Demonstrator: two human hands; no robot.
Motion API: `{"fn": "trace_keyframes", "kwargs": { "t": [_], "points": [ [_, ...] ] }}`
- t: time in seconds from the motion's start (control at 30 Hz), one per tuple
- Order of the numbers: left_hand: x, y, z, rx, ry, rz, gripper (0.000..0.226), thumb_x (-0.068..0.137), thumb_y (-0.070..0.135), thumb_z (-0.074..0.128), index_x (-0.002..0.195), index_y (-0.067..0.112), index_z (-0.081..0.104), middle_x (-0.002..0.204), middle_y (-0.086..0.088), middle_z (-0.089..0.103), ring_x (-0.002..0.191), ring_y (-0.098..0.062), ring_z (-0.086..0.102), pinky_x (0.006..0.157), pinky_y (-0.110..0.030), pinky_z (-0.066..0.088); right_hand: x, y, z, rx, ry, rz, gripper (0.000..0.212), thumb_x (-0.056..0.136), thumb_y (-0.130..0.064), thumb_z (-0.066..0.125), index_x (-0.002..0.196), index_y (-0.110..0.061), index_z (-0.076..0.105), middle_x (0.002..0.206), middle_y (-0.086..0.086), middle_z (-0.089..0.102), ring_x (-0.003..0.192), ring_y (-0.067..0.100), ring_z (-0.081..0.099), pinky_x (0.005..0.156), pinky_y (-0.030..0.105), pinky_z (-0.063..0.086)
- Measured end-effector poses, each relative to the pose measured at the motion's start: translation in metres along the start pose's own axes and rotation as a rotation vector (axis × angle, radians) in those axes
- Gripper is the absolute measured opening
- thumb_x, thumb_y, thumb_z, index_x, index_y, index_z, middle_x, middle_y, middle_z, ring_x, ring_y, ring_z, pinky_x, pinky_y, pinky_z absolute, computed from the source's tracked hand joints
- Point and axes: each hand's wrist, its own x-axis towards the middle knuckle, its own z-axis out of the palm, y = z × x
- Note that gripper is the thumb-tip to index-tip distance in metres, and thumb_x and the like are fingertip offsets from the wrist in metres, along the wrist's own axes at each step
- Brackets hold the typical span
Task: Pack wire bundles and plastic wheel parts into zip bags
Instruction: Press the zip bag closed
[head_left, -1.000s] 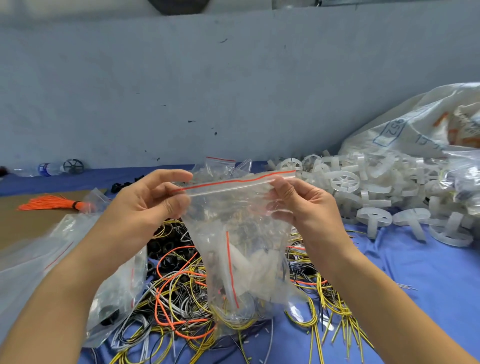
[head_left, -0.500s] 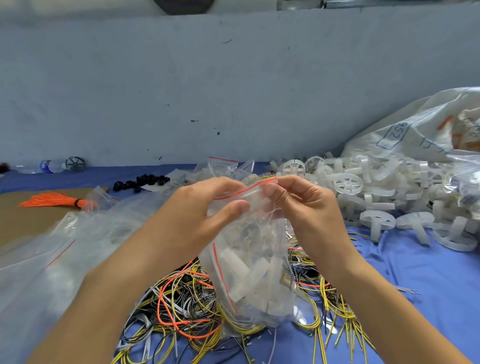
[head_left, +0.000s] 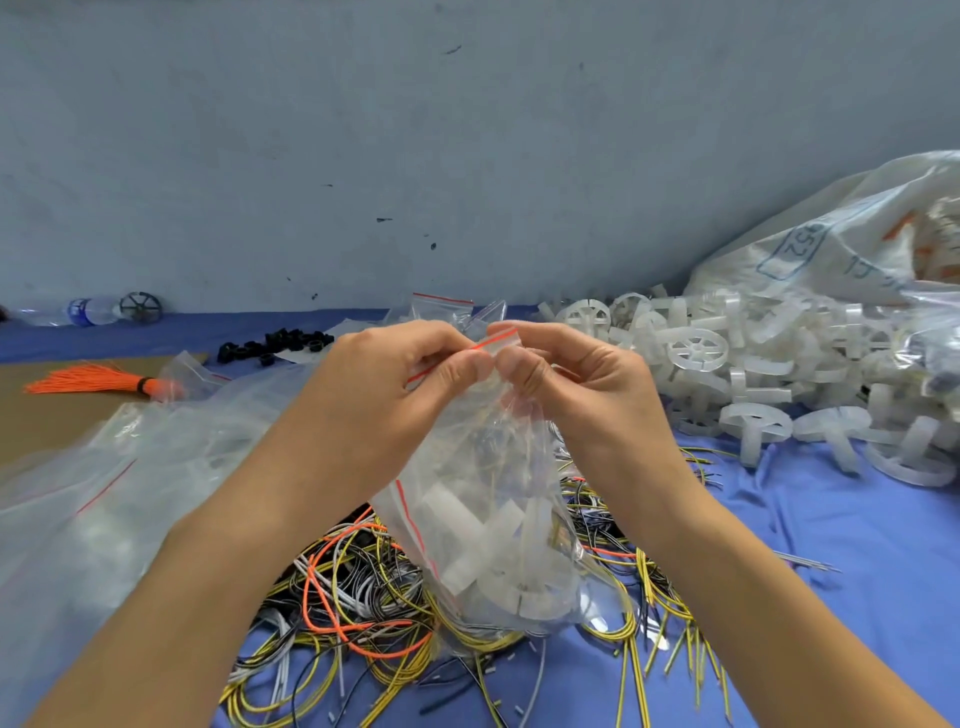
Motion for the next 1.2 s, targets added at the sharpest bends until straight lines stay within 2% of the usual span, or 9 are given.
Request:
{"fn": "trace_keyframes", "kwargs": {
  "t": [0.13,0.37,0.5,0.6,0.67,0.77,0.87,1.07,1.2],
  "points": [
    [0.001,0.001,0.000,-0.012,0.009,-0.022,0.019,0.092,0.040,0.061,0.091,0.025,0.073,0.081,0.012,0.072,0.079,-0.005,0.067,0.074,-0.036,0.050,0.001,-0.001,0.002,0.010,0.019,0.074,0.017,0.089,-0.021,0.069,0.099,-0.010,0.076,0.079,-0.006,0.072,0.066,0.006,0.055,0.061,0.017,0.048],
    [0.002,0.002,0.000,-0.030,0.002,-0.065,0.017,0.089,0.043,0.064,0.088,0.028,0.071,0.076,0.016,0.070,0.071,0.002,0.063,0.062,-0.015,0.044,0.000,-0.005,0.002,-0.010,0.032,0.067,0.019,0.086,-0.020,0.070,0.098,-0.006,0.076,0.081,0.004,0.072,0.066,0.007,0.053,0.061,0.017,0.046],
    [0.000,0.002,0.001,-0.033,0.013,-0.078,0.024,0.083,0.052,0.062,0.084,0.028,0.066,0.075,0.017,0.068,0.069,0.001,0.062,0.060,-0.014,0.042,-0.001,-0.005,0.006,-0.011,0.021,0.041,0.017,0.088,-0.017,0.069,0.097,-0.005,0.075,0.080,0.004,0.073,0.065,0.007,0.053,0.060,0.015,0.045],
    [0.000,0.003,0.003,-0.039,-0.004,-0.093,0.015,0.086,0.042,0.067,0.084,0.027,0.065,0.078,0.011,0.070,0.075,-0.005,0.066,0.067,-0.027,0.049,-0.001,-0.005,0.007,-0.044,0.033,0.015,0.010,0.087,-0.016,0.071,0.092,-0.009,0.075,0.074,-0.006,0.072,0.061,0.003,0.054,0.061,0.014,0.045],
    [0.000,0.003,-0.001,-0.031,-0.058,-0.094,0.014,0.089,0.040,0.064,0.087,0.027,0.067,0.080,0.011,0.071,0.079,-0.006,0.067,0.073,-0.033,0.051,0.000,-0.006,0.007,-0.065,0.050,-0.009,0.006,0.088,-0.015,0.070,0.090,-0.011,0.076,0.073,-0.007,0.071,0.062,0.003,0.054,0.063,0.015,0.045],
    [0.000,0.003,-0.007,-0.012,-0.141,-0.085,0.019,0.092,0.042,0.058,0.088,0.026,0.068,0.079,0.011,0.070,0.076,-0.002,0.064,0.073,-0.027,0.049,0.000,-0.005,0.006,-0.060,0.077,-0.010,0.007,0.089,-0.017,0.069,0.090,-0.014,0.075,0.073,-0.008,0.069,0.064,0.005,0.053,0.064,0.019,0.046],
    [-0.001,0.004,-0.007,0.031,-0.121,-0.070,0.020,0.093,0.040,0.058,0.087,0.025,0.068,0.076,0.011,0.069,0.073,0.000,0.061,0.066,-0.021,0.045,-0.004,0.000,0.010,-0.051,0.047,0.025,0.016,0.089,-0.026,0.067,0.090,-0.011,0.074,0.074,-0.003,0.066,0.068,0.009,0.050,0.065,0.025,0.044],
    [-0.001,0.004,-0.008,0.053,-0.127,-0.092,0.015,0.091,0.036,0.062,0.087,0.024,0.071,0.071,0.015,0.067,0.068,0.008,0.059,0.062,-0.010,0.040,-0.003,0.000,0.011,-0.050,0.073,0.048,0.010,0.088,-0.019,0.070,0.086,-0.011,0.075,0.068,-0.009,0.065,0.063,0.004,0.050,0.062,0.015,0.042],
    [-0.001,-0.001,-0.016,0.063,-0.154,-0.111,0.016,0.089,0.037,0.064,0.086,0.023,0.071,0.074,0.016,0.068,0.069,0.008,0.060,0.064,-0.009,0.041,-0.003,0.000,0.008,-0.047,0.096,0.050,0.017,0.087,-0.025,0.071,0.088,-0.009,0.075,0.071,-0.002,0.063,0.066,0.009,0.048,0.063,0.018,0.041]
  ]
}}
